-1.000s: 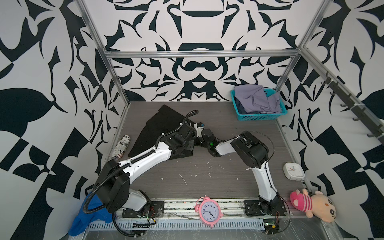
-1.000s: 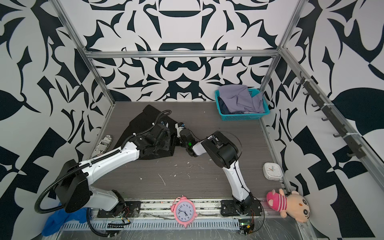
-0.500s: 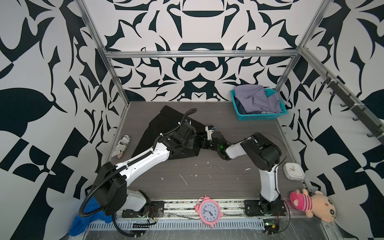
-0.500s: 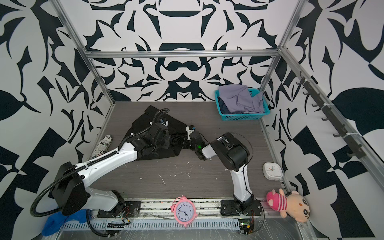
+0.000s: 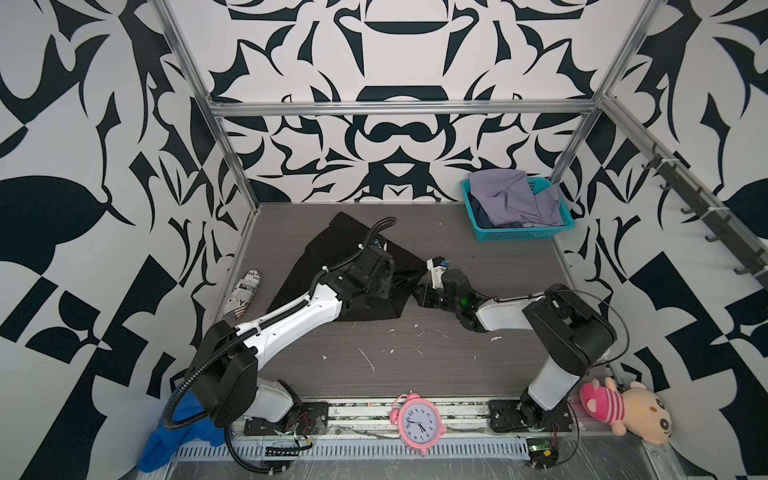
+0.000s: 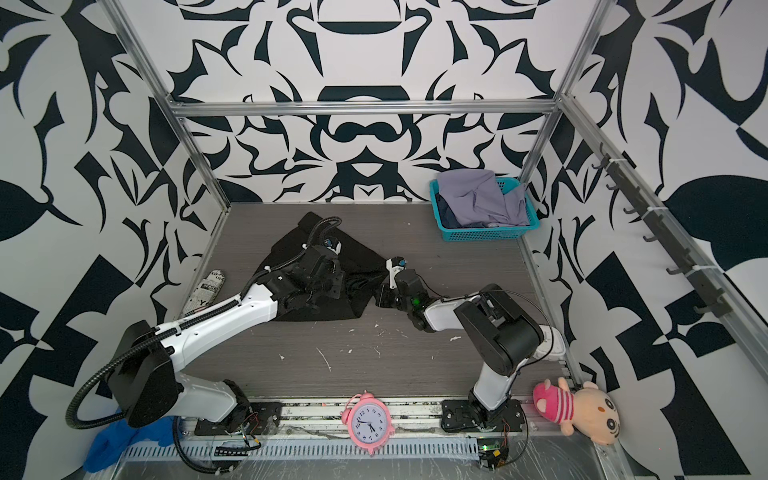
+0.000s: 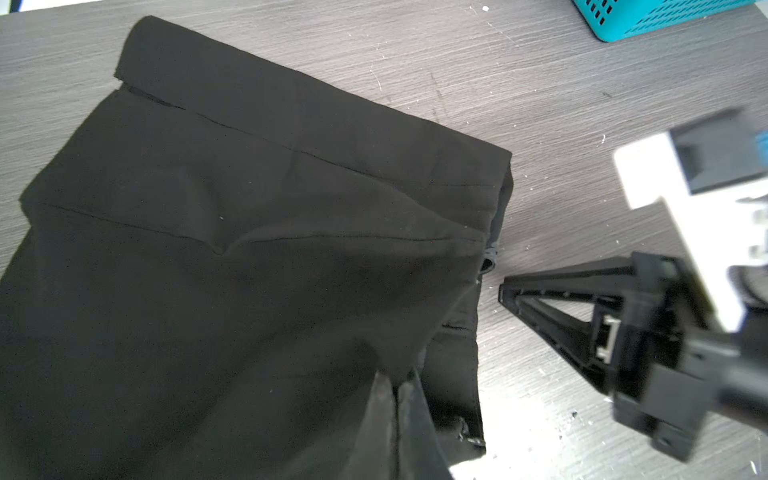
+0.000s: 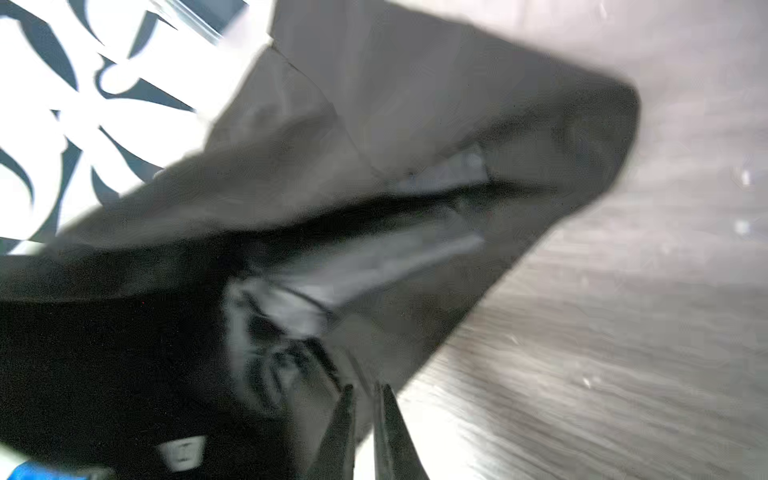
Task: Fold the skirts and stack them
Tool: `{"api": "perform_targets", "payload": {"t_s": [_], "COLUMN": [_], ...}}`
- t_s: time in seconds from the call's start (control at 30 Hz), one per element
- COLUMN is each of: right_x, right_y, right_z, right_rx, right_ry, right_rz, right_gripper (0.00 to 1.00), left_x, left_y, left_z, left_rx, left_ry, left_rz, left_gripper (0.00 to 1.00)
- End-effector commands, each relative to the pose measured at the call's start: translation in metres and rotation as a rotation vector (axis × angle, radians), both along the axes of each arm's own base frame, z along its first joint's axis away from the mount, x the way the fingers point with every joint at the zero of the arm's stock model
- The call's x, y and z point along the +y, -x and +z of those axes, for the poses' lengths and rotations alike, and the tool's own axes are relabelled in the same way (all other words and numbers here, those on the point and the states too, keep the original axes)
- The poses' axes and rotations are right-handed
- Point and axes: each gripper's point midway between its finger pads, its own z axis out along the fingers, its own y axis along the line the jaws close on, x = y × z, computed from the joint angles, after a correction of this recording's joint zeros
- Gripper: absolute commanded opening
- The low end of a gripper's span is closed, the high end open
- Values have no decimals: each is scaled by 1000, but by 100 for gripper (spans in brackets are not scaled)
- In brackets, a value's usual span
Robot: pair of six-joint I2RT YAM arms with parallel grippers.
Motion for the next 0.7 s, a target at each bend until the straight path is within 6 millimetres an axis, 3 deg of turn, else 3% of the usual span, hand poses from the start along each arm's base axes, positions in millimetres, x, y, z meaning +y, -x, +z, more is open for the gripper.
{"api": "perform_targets", "payload": {"t_s": [0.0, 0.1, 0.2, 0.37, 0.53, 0.67], "right_x": [9, 21, 34, 63, 84, 84], "right_y": [-12, -26, -44, -71, -87, -97], "right_z": [23, 24, 17, 22, 2, -25], "right_rx": [-49, -65, -69, -113, -105, -65], "right_ry": [-38, -56, -81, -112, -67, 5], "right_rz": [33, 47, 43, 49, 37, -6], "right_gripper": [10, 5, 4, 4, 4, 5], "left_x": [-11, -11, -13, -14, -18, -23], "left_y": [-6, -6, -6, -6, -7, -10], "left_z": [11, 12, 13, 17, 19, 19], "left_rx": [-22, -22, -27, -29, -42, -43], "left_ry": [36, 41, 51, 61, 80, 85], "left_rz": [-16, -17, -21, -25, -36, -50], "left_gripper": [0, 0, 0, 0, 0, 0]}}
